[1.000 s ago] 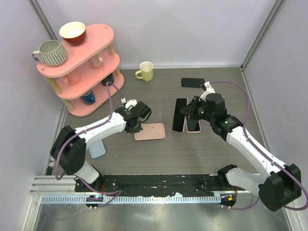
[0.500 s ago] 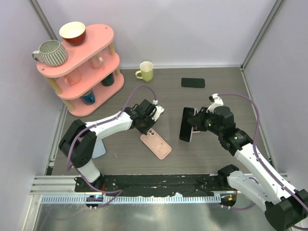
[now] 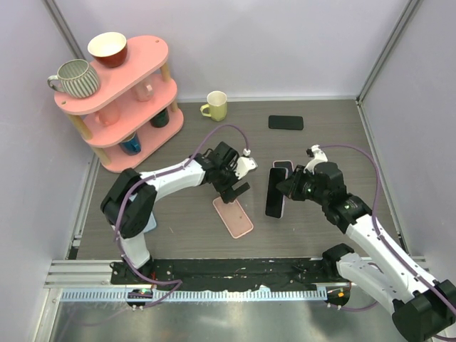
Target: Put the phone into the phone case
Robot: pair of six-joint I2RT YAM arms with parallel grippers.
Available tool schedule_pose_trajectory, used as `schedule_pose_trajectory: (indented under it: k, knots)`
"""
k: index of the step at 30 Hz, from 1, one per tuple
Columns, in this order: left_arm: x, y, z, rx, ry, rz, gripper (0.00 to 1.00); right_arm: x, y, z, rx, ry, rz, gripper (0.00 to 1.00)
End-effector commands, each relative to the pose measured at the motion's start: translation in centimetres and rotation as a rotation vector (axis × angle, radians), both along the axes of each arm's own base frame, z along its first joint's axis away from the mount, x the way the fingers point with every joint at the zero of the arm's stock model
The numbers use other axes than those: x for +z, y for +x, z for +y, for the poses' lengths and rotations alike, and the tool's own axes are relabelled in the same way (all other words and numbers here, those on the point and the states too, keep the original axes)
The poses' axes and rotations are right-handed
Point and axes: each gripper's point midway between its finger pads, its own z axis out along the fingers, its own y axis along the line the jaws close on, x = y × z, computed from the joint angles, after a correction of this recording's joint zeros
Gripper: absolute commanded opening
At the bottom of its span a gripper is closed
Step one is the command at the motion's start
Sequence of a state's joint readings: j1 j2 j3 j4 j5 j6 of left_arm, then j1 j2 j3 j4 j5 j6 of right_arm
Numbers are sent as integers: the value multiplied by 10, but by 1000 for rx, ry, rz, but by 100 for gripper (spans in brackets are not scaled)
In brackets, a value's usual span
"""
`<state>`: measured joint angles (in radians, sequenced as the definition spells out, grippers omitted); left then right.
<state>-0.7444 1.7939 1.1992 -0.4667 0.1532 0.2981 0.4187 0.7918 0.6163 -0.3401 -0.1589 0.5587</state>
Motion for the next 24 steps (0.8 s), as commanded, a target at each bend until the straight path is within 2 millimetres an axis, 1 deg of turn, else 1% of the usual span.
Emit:
schedule_pose_trajectory:
  k: [1,2,3,4,5,6,7,8,9,10,11,12,13,14,15,16,17,18,19,20,21,22,23,24]
  knots:
    - [50,26,-18,57,-134,-140,100,21,9,13,51,57,-79,2]
    - [59,30,-18,83,-159,-167,100,19,8,15,61,57,-72,2]
    - [82,36,-20,127,-227,-208,100,17,7,15,66,57,-66,2]
    - [86,39,-14,164,-246,-223,100,18,7,17,72,61,-65,2]
    - [101,46,-14,200,-293,-264,100,18,7,17,76,62,-67,2]
    - [127,53,-4,279,-334,-329,100,17,7,19,84,65,-64,2]
    - [133,57,6,336,-335,-368,100,18,7,20,87,69,-65,2]
    - [149,61,9,367,-371,-415,100,18,7,20,91,72,-66,2]
    - [161,63,16,404,-385,-452,100,17,5,24,113,81,-60,2]
    - [182,65,32,497,-418,-504,100,19,5,27,128,92,-63,2]
    - [196,68,39,558,-462,-541,100,19,5,30,141,100,-61,2]
    - [203,69,49,623,-485,-557,100,17,5,33,154,105,-54,2]
    - [219,66,61,728,-566,-554,100,22,4,38,183,129,-61,2]
    - [215,62,78,791,-583,-464,100,22,4,44,211,148,-60,3]
    - [220,59,81,805,-606,-420,100,23,4,49,234,166,-58,4]
    - [206,49,87,871,-591,-314,100,24,4,53,251,180,-54,4]
    - [200,48,96,911,-577,-266,100,25,4,57,268,195,-52,4]
    - [193,43,99,928,-568,-215,100,24,7,61,280,208,-50,4]
    - [185,34,102,959,-580,-151,100,23,4,67,309,224,-32,4]
    - [175,31,107,991,-587,-115,100,27,6,71,327,237,-49,4]
    - [152,21,112,1008,-570,-67,100,21,9,77,343,239,-32,4]
    - [151,15,113,1018,-605,-53,100,19,7,81,365,241,-21,4]
    - [143,10,117,1064,-623,-10,100,17,8,86,386,235,-17,3]
    - [125,0,118,1072,-607,40,98,16,8,91,404,235,-18,3]
